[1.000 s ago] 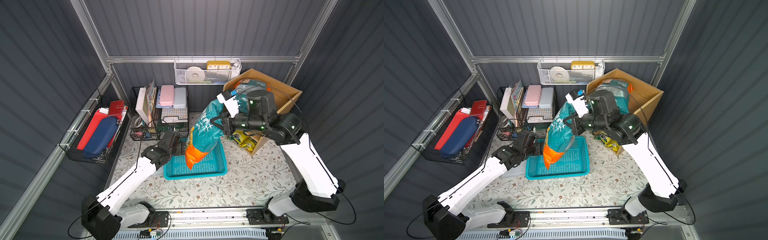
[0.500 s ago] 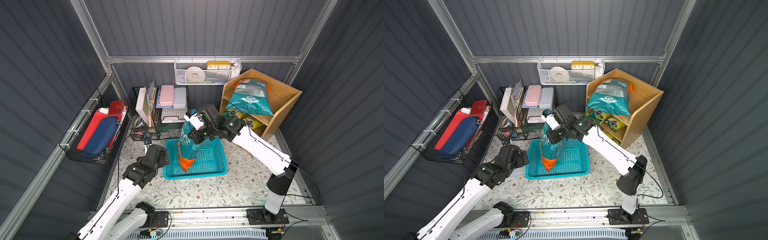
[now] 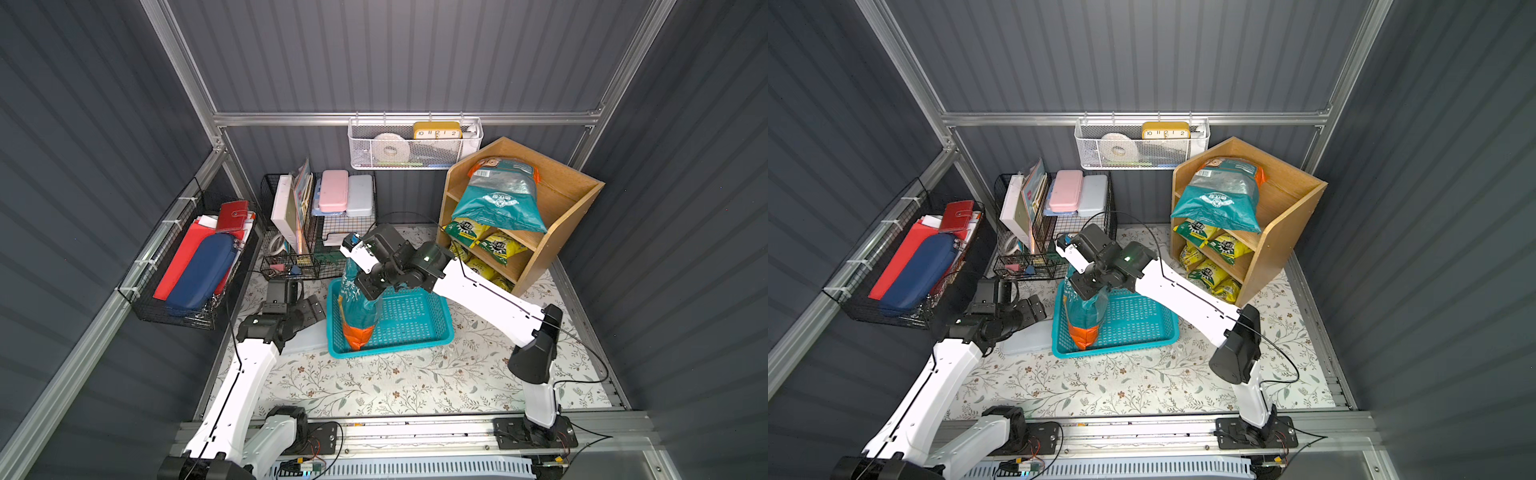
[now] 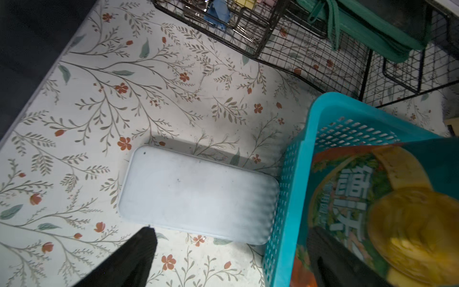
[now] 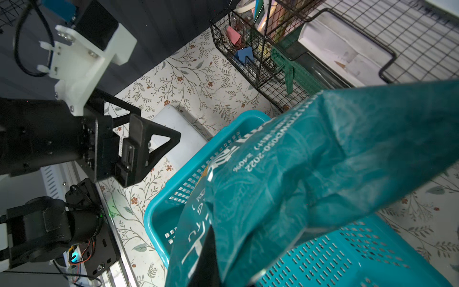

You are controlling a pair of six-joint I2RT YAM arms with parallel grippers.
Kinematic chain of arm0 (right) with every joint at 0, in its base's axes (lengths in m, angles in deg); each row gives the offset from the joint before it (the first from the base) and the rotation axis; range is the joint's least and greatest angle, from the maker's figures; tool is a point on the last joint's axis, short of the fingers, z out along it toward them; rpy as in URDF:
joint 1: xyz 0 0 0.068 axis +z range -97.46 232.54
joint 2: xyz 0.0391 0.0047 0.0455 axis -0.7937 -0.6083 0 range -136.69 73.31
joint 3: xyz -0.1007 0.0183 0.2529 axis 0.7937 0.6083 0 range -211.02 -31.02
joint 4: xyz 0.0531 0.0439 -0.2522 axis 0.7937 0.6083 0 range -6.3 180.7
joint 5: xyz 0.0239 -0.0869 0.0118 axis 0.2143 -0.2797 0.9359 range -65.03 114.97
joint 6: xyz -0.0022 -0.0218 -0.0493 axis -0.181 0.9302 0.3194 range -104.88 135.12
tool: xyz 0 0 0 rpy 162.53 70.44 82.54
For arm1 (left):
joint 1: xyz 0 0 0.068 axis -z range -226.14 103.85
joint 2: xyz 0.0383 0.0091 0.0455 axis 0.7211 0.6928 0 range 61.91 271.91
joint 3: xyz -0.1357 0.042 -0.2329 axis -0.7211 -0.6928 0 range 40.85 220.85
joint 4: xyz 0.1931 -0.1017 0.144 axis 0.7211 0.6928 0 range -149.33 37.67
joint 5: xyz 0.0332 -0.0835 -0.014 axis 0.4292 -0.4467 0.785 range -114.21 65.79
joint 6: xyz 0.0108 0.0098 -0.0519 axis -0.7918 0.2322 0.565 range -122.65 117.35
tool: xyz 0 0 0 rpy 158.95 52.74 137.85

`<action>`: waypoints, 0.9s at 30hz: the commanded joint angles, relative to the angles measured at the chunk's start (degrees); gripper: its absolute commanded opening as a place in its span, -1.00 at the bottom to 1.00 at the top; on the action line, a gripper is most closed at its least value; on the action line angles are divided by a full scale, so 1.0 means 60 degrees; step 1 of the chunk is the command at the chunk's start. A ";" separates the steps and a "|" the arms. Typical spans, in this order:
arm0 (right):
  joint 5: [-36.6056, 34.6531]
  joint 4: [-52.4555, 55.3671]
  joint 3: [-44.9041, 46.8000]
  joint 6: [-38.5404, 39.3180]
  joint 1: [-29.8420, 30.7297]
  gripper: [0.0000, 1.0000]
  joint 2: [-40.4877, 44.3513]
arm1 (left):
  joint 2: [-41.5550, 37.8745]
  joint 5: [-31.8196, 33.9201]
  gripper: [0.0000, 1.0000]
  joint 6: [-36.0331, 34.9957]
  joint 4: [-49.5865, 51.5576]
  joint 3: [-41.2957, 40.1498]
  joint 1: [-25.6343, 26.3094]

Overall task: Take down the fertilizer bag from the shelf
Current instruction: Place the fertilizer bag in the storage box.

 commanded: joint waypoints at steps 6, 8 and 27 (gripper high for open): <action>-0.0811 0.0087 -0.2963 0.1015 0.0979 -1.00 -0.2023 | -0.0704 0.0002 0.99 0.0063 -0.0082 0.0588 -0.0070; -0.0573 0.0106 -0.2990 0.1063 0.1127 -1.00 -0.2280 | -0.0872 0.0367 0.99 0.0175 0.0003 0.0604 -0.0078; -0.0223 -0.0370 -0.2726 0.0857 0.0952 0.47 -0.1175 | -0.1117 0.1131 0.99 0.0279 0.0232 0.1339 -0.0129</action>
